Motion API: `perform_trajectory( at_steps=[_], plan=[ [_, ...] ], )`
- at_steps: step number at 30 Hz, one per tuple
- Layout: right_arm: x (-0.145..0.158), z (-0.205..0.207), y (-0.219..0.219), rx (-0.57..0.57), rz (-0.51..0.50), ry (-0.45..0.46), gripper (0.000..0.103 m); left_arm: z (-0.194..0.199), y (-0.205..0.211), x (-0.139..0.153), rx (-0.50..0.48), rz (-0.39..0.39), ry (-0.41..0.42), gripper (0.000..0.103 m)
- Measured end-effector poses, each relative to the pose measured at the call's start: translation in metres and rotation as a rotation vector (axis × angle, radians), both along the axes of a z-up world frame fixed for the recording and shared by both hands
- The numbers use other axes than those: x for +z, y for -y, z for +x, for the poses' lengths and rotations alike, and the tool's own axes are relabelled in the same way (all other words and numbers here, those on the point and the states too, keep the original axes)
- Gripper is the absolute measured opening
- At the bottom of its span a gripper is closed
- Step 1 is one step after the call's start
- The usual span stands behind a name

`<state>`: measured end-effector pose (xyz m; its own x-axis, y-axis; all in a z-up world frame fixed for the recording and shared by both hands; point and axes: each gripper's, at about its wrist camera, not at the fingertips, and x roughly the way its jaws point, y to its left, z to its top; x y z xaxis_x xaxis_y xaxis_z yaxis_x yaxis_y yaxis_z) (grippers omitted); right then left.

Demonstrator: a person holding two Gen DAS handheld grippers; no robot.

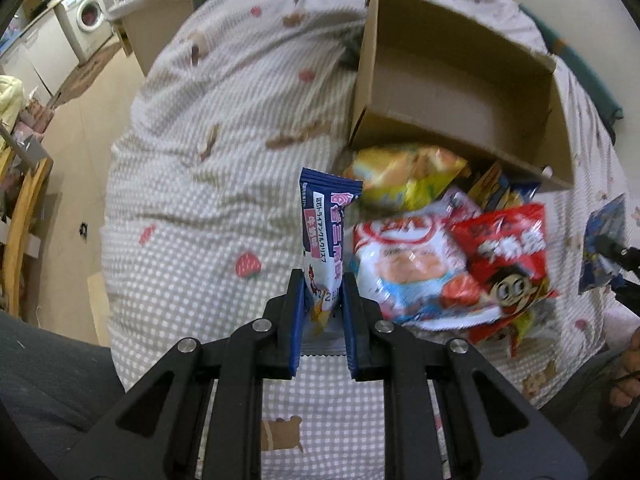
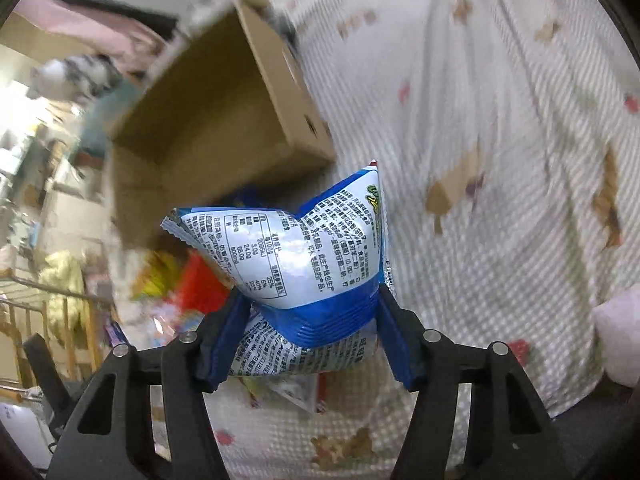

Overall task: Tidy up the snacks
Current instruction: 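Carry both snacks into the box and open both tools to drop them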

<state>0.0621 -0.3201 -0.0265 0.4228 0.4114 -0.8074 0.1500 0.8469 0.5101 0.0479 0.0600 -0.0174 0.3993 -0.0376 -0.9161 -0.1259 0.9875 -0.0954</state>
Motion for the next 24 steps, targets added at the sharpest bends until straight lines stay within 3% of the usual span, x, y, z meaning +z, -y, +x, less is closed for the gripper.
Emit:
perform_trajectory(
  at_steps=[5, 6, 11, 17, 24],
  plan=[
    [0.021, -0.001, 0.002, 0.001, 0.037, 0.109, 0.064, 0.001, 0.018, 0.020, -0.033, 0.015, 0.059, 0.014],
    [0.020, -0.001, 0.003, 0.006, 0.040, 0.125, 0.064, 0.007, 0.022, 0.011, -0.042, 0.021, 0.068, 0.014],
    [0.037, 0.011, -0.009, 0.043, 0.038, 0.207, 0.064, 0.029, 0.022, 0.023, -0.071, 0.010, 0.095, 0.014],
    [0.054, 0.029, -0.029, 0.083, 0.028, 0.291, 0.064, 0.062, 0.032, 0.042, -0.112, 0.053, 0.159, 0.014],
    [0.054, 0.063, -0.043, 0.123, -0.021, 0.316, 0.064, 0.109, 0.043, 0.056, -0.147, 0.070, 0.214, 0.014]
  ],
)
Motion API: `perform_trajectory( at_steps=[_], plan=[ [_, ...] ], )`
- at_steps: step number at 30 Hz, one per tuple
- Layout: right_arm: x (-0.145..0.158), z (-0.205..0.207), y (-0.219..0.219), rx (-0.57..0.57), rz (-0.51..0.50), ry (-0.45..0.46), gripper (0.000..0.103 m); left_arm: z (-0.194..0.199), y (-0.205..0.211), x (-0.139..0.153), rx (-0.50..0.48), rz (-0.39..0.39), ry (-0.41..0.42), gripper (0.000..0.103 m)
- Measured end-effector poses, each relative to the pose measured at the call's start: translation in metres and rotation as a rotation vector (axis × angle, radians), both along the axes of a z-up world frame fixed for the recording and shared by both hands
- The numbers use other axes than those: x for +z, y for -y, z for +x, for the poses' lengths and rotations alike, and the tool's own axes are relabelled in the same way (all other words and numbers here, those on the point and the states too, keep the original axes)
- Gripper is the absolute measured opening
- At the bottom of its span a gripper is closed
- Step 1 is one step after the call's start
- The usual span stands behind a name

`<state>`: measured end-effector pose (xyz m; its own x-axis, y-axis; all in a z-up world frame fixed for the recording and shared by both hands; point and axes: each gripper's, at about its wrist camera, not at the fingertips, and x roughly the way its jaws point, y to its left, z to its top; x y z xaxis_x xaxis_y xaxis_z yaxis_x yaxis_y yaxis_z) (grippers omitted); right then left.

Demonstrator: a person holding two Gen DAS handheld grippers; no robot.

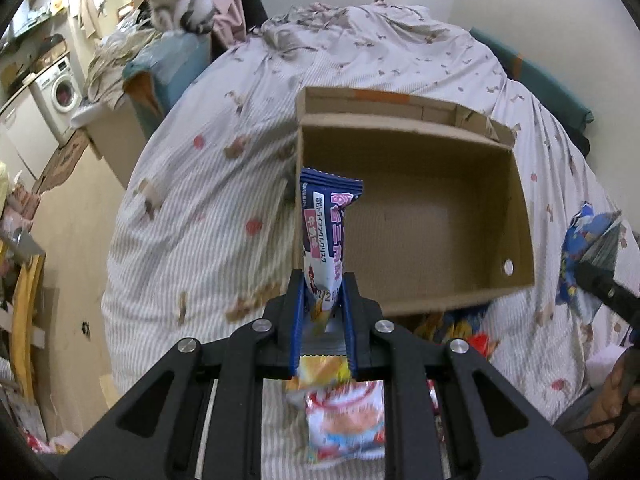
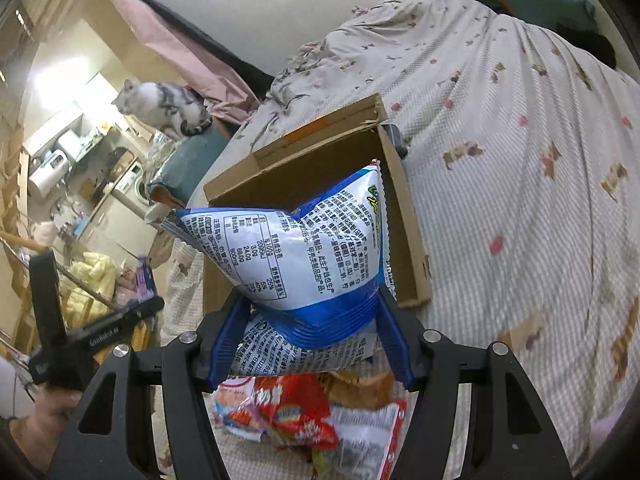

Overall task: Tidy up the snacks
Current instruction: 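Carry both snacks into the box and open both tools to drop them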

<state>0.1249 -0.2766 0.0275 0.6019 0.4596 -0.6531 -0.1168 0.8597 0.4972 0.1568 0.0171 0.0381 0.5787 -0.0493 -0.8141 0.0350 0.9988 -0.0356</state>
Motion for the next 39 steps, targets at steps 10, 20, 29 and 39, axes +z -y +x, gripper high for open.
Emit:
perform_trajectory(
  at_steps=[10, 20, 29, 39],
  plan=[
    [-0.016, 0.055, -0.014, 0.025, -0.041, -0.004, 0.065, 0.041, 0.023, -0.018, -0.036, 0.011, 0.032, 0.014],
    [-0.052, 0.072, -0.027, 0.041, -0.102, -0.086, 0.065, 0.055, 0.030, -0.054, -0.055, 0.058, 0.013, 0.014],
    [-0.064, 0.075, -0.035, 0.065, -0.118, -0.124, 0.067, 0.057, 0.030, -0.062, -0.056, 0.005, -0.029, 0.014],
    [-0.064, 0.076, -0.036, 0.074, -0.042, -0.140, 0.083, 0.056, 0.030, -0.063, -0.058, -0.007, -0.050, 0.015]
  ],
)
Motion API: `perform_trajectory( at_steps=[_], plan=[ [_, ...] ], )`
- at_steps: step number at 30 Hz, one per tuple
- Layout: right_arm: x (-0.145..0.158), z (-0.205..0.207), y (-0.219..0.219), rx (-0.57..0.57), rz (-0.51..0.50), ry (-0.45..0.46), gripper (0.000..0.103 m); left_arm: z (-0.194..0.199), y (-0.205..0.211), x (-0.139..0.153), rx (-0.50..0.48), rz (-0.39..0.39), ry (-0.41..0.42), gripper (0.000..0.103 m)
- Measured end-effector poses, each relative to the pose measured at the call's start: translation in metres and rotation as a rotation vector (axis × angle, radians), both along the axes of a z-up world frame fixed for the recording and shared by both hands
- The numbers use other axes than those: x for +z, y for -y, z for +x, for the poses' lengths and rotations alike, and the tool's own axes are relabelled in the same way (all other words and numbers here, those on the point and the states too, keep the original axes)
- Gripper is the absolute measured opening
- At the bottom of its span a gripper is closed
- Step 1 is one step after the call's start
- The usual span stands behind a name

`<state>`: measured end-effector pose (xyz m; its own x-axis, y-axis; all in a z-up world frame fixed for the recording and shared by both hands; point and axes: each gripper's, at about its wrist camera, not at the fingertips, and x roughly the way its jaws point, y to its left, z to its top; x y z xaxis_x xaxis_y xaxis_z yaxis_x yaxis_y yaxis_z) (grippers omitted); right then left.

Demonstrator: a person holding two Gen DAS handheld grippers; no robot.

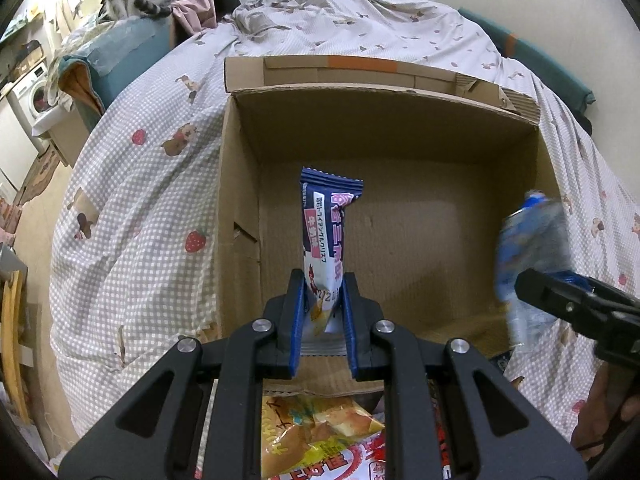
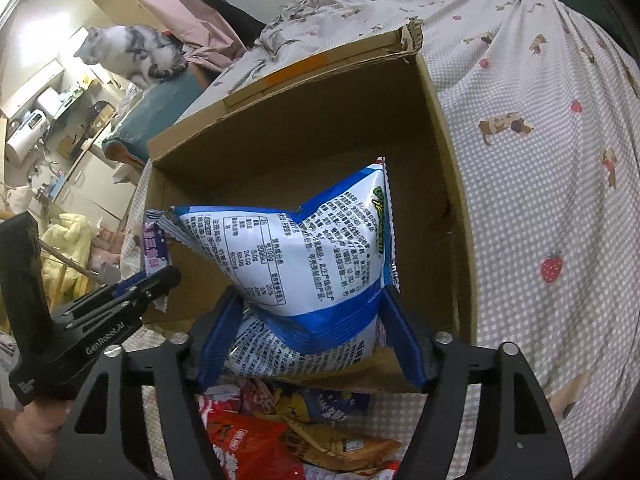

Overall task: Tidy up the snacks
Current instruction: 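Carry both snacks into the box and open both tools to drop them, then grasp the white-red shrimp flakes bag with the left tool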

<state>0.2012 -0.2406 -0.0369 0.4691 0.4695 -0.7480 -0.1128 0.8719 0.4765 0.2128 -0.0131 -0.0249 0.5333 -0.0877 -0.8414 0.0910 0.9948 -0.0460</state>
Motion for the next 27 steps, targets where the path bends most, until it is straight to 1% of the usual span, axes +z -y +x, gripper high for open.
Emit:
perform_trajectory(
  at_steps=[2, 3, 6, 12, 14, 15, 16, 17, 18, 19, 20, 21, 22, 23, 25, 27],
  plan=[
    [0.003, -0.001, 0.002, -0.007, 0.045, 0.014, 0.092, -0.001, 0.000, 0.000, -0.003, -0.001, 0.001, 0.015],
    [0.006, -0.003, 0.003, -0.013, 0.049, 0.031, 0.094, -0.002, 0.000, 0.001, -0.003, 0.003, 0.001, 0.015],
    [0.011, -0.004, 0.000, 0.002, 0.011, 0.057, 0.094, -0.003, 0.000, 0.002, 0.000, -0.006, -0.002, 0.015],
    [0.013, -0.004, 0.003, -0.010, 0.011, 0.058, 0.094, -0.005, 0.001, 0.006, -0.003, -0.007, 0.005, 0.015],
    [0.014, -0.005, 0.004, -0.013, 0.008, 0.058, 0.094, -0.006, 0.000, 0.008, -0.003, -0.020, 0.004, 0.016],
    [0.014, -0.005, 0.004, -0.014, 0.006, 0.062, 0.094, -0.006, -0.001, 0.008, 0.000, -0.019, 0.004, 0.022],
    [0.015, -0.005, 0.004, -0.011, 0.004, 0.066, 0.094, -0.007, -0.001, 0.009, 0.001, -0.021, 0.005, 0.034],
    [0.017, -0.005, 0.003, -0.007, -0.010, 0.070, 0.094, -0.008, -0.002, 0.010, 0.003, -0.026, 0.009, 0.042],
    [0.018, -0.006, 0.003, -0.004, -0.019, 0.076, 0.094, -0.010, -0.003, 0.012, 0.009, -0.033, 0.016, 0.054],
    [0.020, -0.006, 0.002, -0.003, -0.025, 0.084, 0.094, -0.011, -0.003, 0.013, 0.015, -0.041, 0.022, 0.064],
    [0.022, -0.007, 0.002, -0.006, -0.027, 0.091, 0.095, -0.011, -0.004, 0.015, 0.019, -0.050, 0.027, 0.068],
    [0.023, -0.008, 0.003, -0.013, -0.027, 0.094, 0.098, -0.012, -0.005, 0.017, 0.020, -0.056, 0.032, 0.075],
    [0.024, -0.009, 0.004, -0.019, -0.023, 0.094, 0.100, -0.013, -0.005, 0.019, 0.019, -0.058, 0.038, 0.079],
    [0.025, -0.010, 0.005, -0.025, -0.017, 0.096, 0.103, -0.014, -0.005, 0.020, 0.016, -0.056, 0.046, 0.079],
    [0.027, -0.013, 0.006, -0.033, -0.016, 0.104, 0.103, -0.017, -0.005, 0.023, 0.012, -0.049, 0.054, 0.080],
    [0.030, -0.016, 0.007, -0.046, -0.038, 0.111, 0.103, -0.019, -0.006, 0.025, 0.014, -0.052, 0.052, 0.080]
  ],
)
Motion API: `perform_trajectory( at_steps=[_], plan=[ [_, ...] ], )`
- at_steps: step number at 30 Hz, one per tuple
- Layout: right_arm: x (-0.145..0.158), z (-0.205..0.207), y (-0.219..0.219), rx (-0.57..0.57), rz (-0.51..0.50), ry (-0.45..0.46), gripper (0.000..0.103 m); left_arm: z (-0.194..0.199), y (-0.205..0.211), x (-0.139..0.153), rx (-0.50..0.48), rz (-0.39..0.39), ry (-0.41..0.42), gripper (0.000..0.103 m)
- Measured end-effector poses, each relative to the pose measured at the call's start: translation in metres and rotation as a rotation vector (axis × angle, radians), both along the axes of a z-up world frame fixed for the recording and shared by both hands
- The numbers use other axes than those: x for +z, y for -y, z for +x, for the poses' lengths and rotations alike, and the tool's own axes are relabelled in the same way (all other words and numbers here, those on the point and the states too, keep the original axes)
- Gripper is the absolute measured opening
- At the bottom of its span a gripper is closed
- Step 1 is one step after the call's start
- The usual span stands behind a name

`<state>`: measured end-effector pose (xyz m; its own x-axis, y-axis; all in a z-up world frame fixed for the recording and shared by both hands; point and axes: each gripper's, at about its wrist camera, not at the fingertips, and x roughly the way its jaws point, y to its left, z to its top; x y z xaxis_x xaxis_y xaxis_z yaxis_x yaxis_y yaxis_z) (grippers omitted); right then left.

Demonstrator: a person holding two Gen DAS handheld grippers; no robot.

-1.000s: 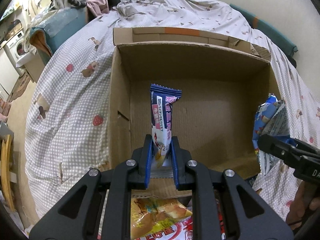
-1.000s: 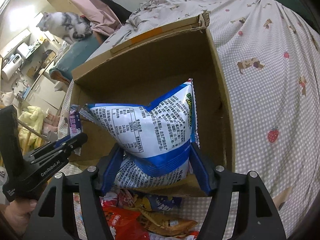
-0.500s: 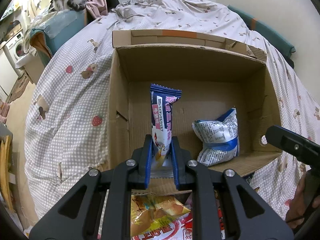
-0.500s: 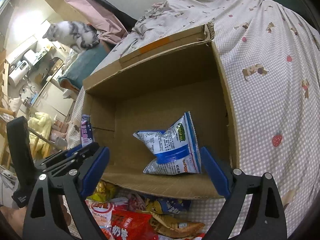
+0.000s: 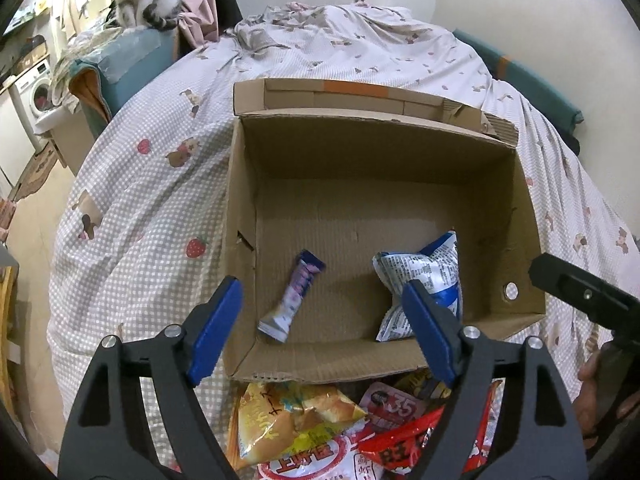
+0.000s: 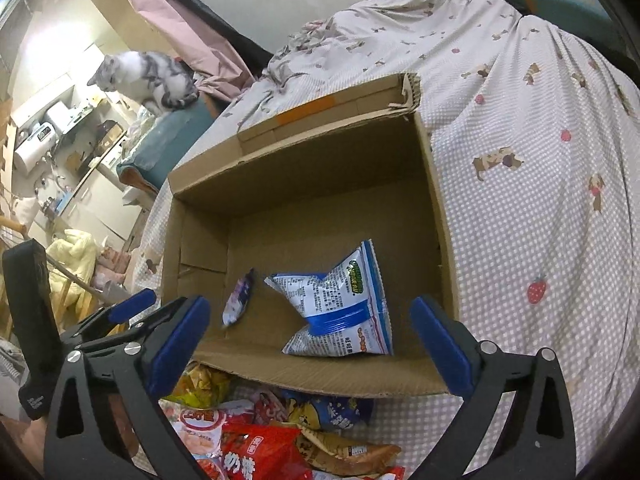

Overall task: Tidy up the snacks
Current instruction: 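Grasp the white-red shrimp flakes bag with the left tool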

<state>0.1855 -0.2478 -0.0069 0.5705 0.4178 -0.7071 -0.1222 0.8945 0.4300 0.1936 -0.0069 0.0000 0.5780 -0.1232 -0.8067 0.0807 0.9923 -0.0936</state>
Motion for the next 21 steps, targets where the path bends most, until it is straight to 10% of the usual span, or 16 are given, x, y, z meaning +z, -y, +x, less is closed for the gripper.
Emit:
perform_trajectory(
  at_steps=[21],
  plan=[
    [0.021, -0.041, -0.004, 0.017, -0.010, 0.015, 0.103, -0.038, -0.011, 0.037, -0.002, 0.018, 0.072, 0.080]
  ],
)
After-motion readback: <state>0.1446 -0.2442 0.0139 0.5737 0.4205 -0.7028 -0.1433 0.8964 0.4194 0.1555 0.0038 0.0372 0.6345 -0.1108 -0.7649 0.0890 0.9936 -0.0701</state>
